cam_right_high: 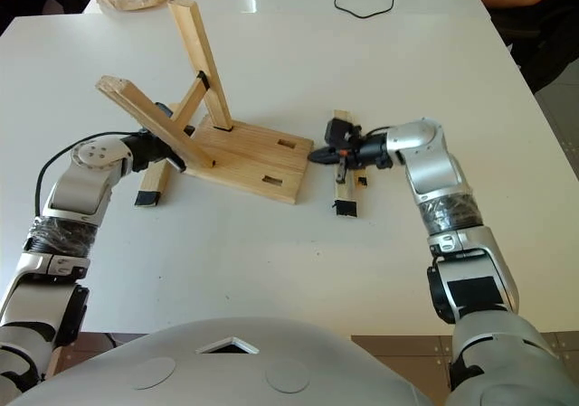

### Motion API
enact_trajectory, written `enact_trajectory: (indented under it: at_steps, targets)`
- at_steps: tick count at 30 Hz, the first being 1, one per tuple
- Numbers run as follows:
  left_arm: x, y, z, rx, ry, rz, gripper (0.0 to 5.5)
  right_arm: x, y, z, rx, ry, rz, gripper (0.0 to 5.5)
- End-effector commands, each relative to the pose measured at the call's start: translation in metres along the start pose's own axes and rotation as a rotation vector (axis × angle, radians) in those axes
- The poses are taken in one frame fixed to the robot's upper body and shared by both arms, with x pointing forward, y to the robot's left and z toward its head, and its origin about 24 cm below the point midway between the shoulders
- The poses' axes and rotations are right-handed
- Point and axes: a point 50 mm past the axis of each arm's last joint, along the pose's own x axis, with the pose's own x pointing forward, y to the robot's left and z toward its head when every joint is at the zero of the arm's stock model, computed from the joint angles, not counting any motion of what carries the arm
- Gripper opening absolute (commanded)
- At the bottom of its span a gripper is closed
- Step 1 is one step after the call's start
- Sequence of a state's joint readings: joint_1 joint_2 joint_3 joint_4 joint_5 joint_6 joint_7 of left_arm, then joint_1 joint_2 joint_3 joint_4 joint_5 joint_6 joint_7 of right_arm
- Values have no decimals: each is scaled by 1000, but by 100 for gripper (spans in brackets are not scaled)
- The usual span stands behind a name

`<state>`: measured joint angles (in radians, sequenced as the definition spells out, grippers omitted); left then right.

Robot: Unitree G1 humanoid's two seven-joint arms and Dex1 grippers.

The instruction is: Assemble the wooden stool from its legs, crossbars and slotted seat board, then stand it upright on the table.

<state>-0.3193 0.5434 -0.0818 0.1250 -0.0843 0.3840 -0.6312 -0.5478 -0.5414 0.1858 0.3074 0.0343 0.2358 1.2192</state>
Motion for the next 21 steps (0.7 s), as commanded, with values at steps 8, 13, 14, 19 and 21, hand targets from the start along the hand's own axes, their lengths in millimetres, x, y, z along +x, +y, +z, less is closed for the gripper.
enact_trajectory:
  at_steps: [8,13,14,19,21]
  targets:
    - [-76,4,-1,-34,35,17,0,27,-37,-2,3,22,-268,1]
    - [-99,-42,5,-33,28,-281,0,32,-43,-16,44,47,-314,1]
    - [-99,-51,5,-42,23,-318,0,35,-43,-17,53,48,-306,1]
    - [-73,-93,-20,-98,93,-373,0,55,-33,-18,50,46,-185,1]
    - [-58,-101,-33,-100,141,-353,0,60,-28,-19,54,44,-112,1]
